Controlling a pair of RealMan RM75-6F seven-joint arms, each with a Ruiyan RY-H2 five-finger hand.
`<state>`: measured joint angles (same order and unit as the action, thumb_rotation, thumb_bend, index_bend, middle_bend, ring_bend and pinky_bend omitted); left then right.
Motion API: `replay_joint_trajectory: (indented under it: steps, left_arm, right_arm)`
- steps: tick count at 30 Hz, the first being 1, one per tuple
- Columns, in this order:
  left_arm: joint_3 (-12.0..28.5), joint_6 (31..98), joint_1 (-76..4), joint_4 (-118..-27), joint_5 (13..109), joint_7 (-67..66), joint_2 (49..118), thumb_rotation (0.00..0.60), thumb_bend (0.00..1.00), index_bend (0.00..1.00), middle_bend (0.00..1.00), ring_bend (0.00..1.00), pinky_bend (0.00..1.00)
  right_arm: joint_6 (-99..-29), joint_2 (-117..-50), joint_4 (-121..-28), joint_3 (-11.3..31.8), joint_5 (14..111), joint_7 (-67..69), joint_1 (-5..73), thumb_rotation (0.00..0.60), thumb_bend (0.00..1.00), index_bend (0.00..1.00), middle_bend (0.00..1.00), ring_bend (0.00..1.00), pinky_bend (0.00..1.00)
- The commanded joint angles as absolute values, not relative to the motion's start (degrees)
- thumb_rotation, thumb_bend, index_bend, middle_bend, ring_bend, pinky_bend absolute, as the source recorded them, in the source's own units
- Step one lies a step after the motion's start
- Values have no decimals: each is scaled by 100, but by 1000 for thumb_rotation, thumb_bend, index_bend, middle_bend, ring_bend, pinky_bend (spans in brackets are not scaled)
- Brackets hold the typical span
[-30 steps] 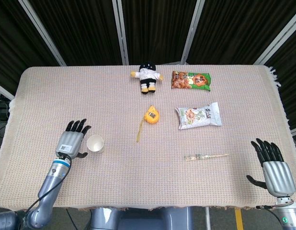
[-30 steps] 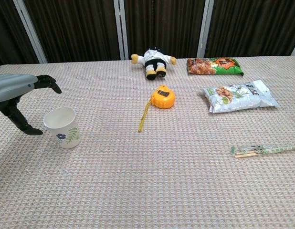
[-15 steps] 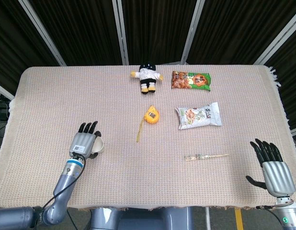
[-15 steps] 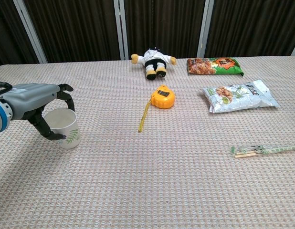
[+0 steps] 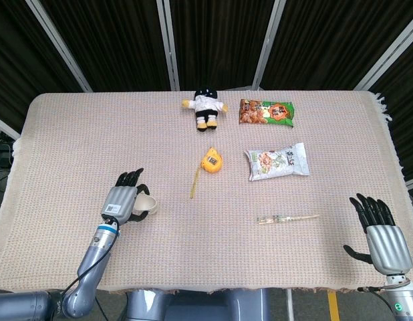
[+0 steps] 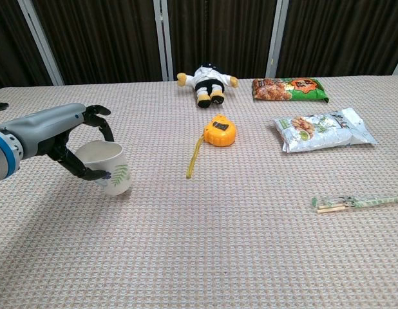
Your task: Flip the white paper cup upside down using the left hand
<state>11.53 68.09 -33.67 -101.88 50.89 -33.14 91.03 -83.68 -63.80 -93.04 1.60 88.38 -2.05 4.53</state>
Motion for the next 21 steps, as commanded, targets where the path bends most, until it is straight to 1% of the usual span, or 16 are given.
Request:
replay_joint_trajectory:
  steps: [1, 6, 13, 18, 19, 21]
  left_arm:
    - [1150, 6730, -3115, -9969, 6009, -1929, 9269, 600, 188, 403, 0, 0, 0]
    - [962, 6511, -3052, -9305, 6650, -904, 9369, 600, 189, 400, 0, 0, 0]
    - [702, 6234, -2955, -8697, 6645, -658, 9305, 600, 191, 386, 0, 0, 0]
    - [619, 6159, -2871, -8560, 6605, -618, 9137, 600, 190, 326, 0, 0, 0]
    - [604, 6152, -2849, -8546, 6589, -628, 9078, 600, 190, 303, 0, 0, 0]
    - [600, 6126, -2824, -8596, 6558, -639, 8968, 600, 191, 219, 0, 0, 0]
  right_arm:
    - [-8364, -6378, -9304, 159, 8834, -198, 453, 600, 57, 0, 0, 0, 0]
    - [-8349, -6377, -9305, 148, 8849, -209, 459, 600, 56, 0, 0, 0, 0]
    - [-8316, -6375, -9308, 141, 8833, -219, 466, 600, 56, 0, 0, 0, 0]
    - [-8320, -6377, -9316, 138, 8841, -231, 466, 600, 56, 0, 0, 0, 0]
    - [-8318, -6378, -9320, 137, 8838, -236, 466, 600, 55, 0, 0, 0, 0]
    - [-8314, -6385, -9321, 134, 8840, -253, 466, 600, 56, 0, 0, 0, 0]
